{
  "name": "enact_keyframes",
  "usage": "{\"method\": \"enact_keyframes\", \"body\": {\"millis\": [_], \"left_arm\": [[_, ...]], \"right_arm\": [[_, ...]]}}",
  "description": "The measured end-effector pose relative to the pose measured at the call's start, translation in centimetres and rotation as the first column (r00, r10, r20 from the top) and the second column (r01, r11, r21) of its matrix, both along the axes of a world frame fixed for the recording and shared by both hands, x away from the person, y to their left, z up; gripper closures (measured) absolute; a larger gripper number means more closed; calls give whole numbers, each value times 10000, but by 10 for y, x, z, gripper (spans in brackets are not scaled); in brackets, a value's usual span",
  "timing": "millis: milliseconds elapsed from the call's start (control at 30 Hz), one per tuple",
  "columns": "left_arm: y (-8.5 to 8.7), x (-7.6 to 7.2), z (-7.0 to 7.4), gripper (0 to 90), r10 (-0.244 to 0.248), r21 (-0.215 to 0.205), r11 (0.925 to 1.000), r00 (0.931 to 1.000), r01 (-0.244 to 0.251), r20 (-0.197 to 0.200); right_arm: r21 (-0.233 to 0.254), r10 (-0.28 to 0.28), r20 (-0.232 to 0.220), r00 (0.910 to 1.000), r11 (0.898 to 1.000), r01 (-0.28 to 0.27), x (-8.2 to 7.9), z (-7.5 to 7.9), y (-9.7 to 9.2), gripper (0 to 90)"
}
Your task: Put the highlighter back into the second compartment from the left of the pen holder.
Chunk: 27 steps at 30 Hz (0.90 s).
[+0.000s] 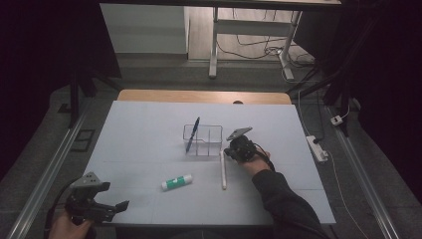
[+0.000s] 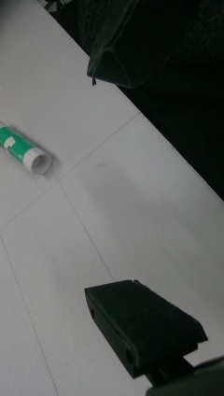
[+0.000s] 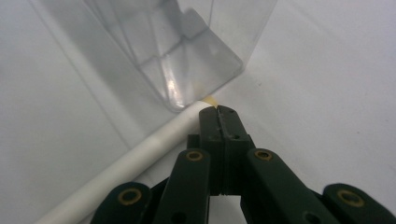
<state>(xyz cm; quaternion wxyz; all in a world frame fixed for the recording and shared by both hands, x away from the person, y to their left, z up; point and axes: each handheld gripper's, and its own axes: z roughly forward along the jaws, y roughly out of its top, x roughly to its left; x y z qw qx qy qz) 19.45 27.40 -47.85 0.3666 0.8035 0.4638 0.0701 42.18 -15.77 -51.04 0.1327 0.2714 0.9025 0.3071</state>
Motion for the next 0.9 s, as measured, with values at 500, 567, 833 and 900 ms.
{"method": "enact_keyframes", "body": {"millis": [500,567,833,900], "left_arm": [[-1,0,0,10,-1,70,10000,10000,1,19],[-1,0,0,11,-7,50,10000,10000,7,19],[-1,0,0,10,-2,69,10000,10000,2,15],[-1,0,0,10,-2,80,10000,10000,2,11]], "right_arm": [[83,1697,-1755,9697,9852,-1709,-81,7,25,892],[-127,1704,-1876,9674,9843,-1758,-83,4,25,892],[-320,1491,-2147,9653,9867,-1595,-81,0,13,890],[-359,1362,-2184,9663,9884,-1475,-81,1,9,890]]}}
